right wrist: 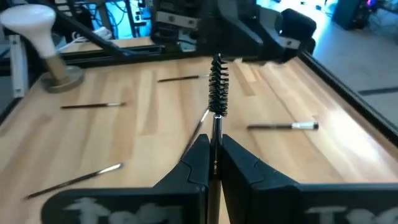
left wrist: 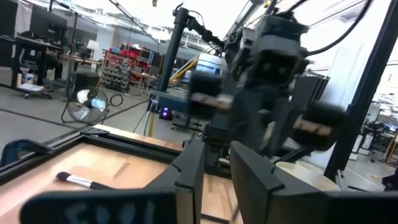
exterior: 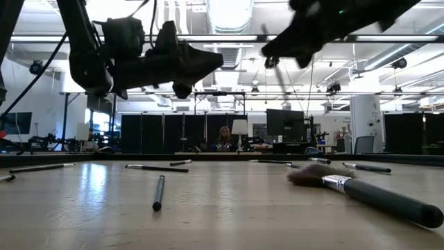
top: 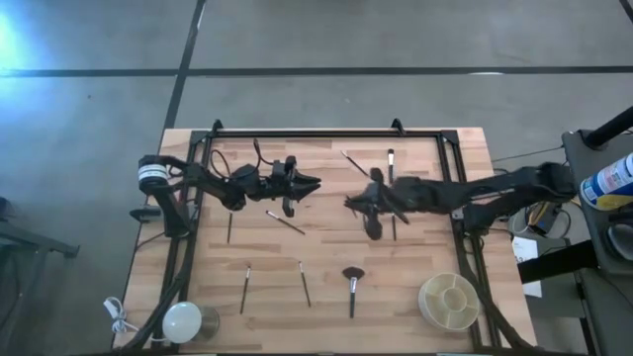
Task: Put items in baskets/containers
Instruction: Put the black lash brush into the white organizer
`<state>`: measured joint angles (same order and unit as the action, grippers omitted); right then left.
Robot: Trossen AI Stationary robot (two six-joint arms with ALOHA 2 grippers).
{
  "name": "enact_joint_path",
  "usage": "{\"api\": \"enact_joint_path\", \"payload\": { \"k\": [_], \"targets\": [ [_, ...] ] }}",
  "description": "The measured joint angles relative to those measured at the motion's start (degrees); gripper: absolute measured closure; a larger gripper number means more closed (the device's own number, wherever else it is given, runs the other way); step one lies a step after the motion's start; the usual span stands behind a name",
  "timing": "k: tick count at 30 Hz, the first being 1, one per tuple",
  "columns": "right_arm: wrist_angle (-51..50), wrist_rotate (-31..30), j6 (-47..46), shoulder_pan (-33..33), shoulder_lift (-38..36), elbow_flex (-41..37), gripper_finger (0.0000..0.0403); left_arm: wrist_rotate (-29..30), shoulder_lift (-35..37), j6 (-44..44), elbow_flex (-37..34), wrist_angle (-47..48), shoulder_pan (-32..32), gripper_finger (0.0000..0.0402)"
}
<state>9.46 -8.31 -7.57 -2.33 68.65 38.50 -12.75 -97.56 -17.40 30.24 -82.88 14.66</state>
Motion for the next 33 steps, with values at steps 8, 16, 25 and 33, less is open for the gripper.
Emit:
{"api": "enact_joint_path", "payload": {
  "k": [8, 16, 25, 33],
  "targets": [
    [-19.8, -13.1, -15.5, -13.8, -17.7, -3.8, 0.0389, -0.2, 0.0, 1.0, -0.1, 1.5, 0.1, 0.0330],
    [-44.7, -22.3, -39.2, -33.0, -26.3, -0.1, 0.0389, -0.2, 0.0, 1.9, -0.1, 1.9, 0.3, 0.0331],
    [-64.2, -30.4, -67.2, -52.6, -21.6, 6.4, 0.0390, -0.1, 0.0, 2.5, -0.1, 2.9, 0.5, 0.0331],
    [-64.7, -30.9, -79.1, -60.0, -16.0, 7.5, 0.0390, -0.1, 0.0, 2.5, 0.0, 3.9, 0.7, 0.0331]
  ]
}}
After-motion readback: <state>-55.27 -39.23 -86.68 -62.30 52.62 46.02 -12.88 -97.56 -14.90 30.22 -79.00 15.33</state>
